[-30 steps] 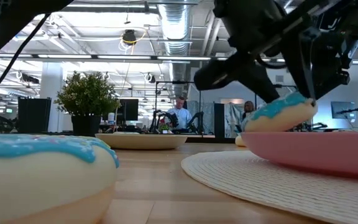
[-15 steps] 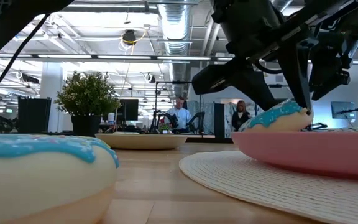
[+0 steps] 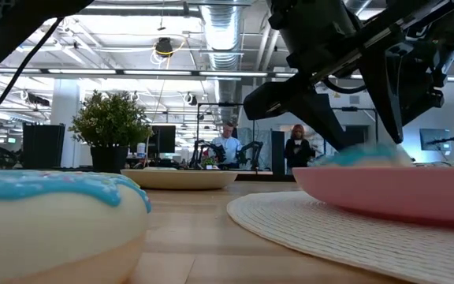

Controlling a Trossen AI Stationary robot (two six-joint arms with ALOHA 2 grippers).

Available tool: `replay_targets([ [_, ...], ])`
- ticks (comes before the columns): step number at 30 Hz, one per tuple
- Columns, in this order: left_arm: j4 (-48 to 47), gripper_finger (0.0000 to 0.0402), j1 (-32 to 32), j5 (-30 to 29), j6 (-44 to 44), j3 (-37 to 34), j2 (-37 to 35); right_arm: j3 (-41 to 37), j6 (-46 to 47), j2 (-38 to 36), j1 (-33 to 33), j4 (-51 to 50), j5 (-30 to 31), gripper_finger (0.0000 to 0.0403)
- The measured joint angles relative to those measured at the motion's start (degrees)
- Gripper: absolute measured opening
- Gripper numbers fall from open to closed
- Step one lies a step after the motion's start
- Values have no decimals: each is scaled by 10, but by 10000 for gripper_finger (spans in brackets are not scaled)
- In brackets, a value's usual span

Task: Pick & Place donuts
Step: Put the left large blue donut on the pink plate, then put the small green donut on the brown plate

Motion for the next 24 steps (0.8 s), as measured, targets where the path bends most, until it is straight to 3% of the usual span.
replay_targets([
  [13, 7, 206, 12, 16, -16, 16, 1, 0, -1, 0, 0, 0, 0, 214],
  [18, 5, 206, 12, -29, -9, 15, -25, 0, -1, 0, 0, 0, 0, 214],
  [24, 3, 206, -7, -96, 101, 15, -86, 0, 0, 0, 0, 0, 0, 214],
])
